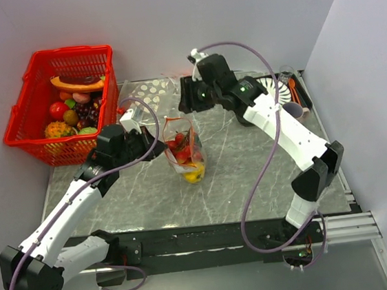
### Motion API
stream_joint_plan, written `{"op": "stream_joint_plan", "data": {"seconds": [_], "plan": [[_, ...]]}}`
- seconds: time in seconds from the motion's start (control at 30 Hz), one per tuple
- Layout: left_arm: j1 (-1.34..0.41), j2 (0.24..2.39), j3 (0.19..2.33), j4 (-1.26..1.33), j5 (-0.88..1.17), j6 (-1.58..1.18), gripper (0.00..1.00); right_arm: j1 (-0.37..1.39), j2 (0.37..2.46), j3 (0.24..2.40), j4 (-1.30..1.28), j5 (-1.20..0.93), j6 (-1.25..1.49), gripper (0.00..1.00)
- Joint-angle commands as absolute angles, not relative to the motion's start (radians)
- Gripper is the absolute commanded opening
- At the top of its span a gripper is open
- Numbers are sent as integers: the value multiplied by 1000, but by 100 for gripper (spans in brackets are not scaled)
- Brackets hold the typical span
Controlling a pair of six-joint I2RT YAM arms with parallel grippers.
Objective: Place the food in the zip-top bag and seal the zipper
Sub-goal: Adjust the zipper food storage bag at the center of the board.
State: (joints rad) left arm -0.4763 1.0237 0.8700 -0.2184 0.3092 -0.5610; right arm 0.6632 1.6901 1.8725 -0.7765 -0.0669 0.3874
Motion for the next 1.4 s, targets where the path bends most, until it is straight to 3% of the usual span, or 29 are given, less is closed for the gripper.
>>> {"op": "stream_joint_plan", "data": {"seconds": [0.0,0.2,0.83,1.13,1.17,1.2,1.33,1.37], "plan": [[-476,1006,890,-156,310,-548,1,695,1776,2055,-863,-106,207,57],[-476,1020,897,-143,314,-568,1,738,1891,2209,-963,-81,98,54],[-476,1026,904,-141,316,-586,1,736,1959,2132,-890,-67,71,51],[-476,1019,897,-136,314,-592,1,736,1990,2157,-865,-80,86,43],[-476,1019,899,-137,313,-592,1,736,1991,2158,-864,-80,89,40],[-476,1017,900,-138,313,-591,1,738,1993,2160,-862,-80,90,28],[-476,1017,905,-147,310,-591,1,736,1979,2152,-825,-75,121,0],[-476,1020,908,-150,307,-589,1,738,1971,2149,-818,-60,142,0]]}}
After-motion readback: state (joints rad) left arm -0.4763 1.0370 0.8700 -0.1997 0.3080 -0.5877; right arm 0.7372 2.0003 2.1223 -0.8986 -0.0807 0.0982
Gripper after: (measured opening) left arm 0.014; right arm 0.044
